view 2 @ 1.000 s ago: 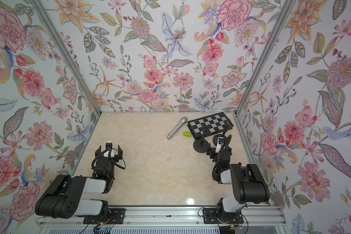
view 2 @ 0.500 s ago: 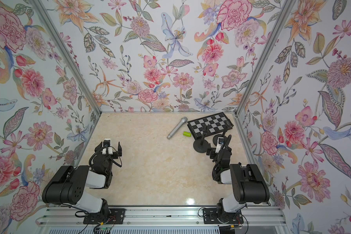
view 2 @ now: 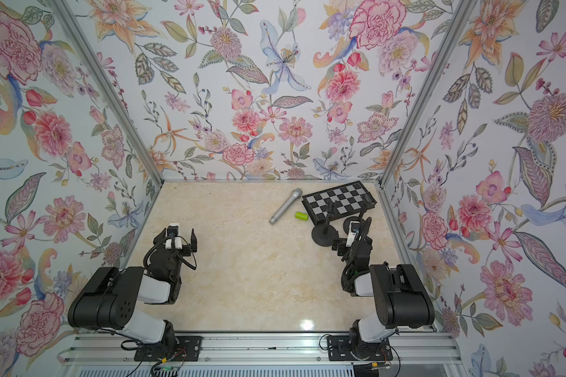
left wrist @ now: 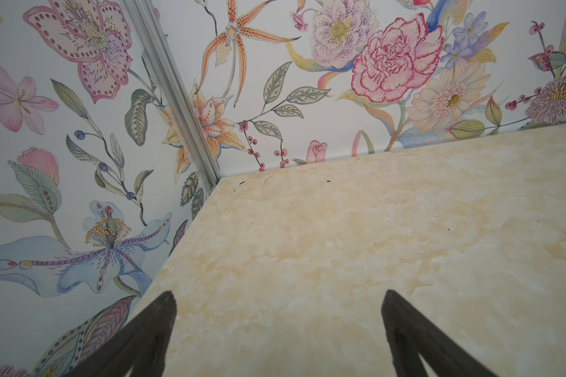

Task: Assemble a microphone stand
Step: Reset both arms

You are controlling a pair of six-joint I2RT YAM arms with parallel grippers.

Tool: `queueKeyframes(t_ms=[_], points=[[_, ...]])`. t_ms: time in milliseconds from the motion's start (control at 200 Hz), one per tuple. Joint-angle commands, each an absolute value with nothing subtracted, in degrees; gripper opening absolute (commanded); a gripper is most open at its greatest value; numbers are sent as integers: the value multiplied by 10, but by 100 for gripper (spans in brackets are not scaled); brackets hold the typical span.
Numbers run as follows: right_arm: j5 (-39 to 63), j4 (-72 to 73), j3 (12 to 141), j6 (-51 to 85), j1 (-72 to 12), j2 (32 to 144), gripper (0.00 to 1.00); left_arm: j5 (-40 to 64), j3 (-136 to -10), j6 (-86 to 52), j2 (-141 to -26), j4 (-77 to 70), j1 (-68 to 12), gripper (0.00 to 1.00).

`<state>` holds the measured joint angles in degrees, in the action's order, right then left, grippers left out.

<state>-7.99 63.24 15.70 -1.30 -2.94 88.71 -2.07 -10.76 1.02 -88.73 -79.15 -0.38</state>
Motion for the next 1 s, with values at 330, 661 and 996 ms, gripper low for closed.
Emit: queueKeyframes(t_ms=[330, 661, 996], points=[[-69, 633, 167, -17, -23, 885, 100, -15, -114, 2, -886, -801, 0, 99], [-67, 633, 168, -17, -21, 884, 100, -15, -114, 3, -886, -802, 0, 99], [-65, 632, 168, -16, -20, 884, 100, -15, -113, 3, -886, -801, 0, 99]])
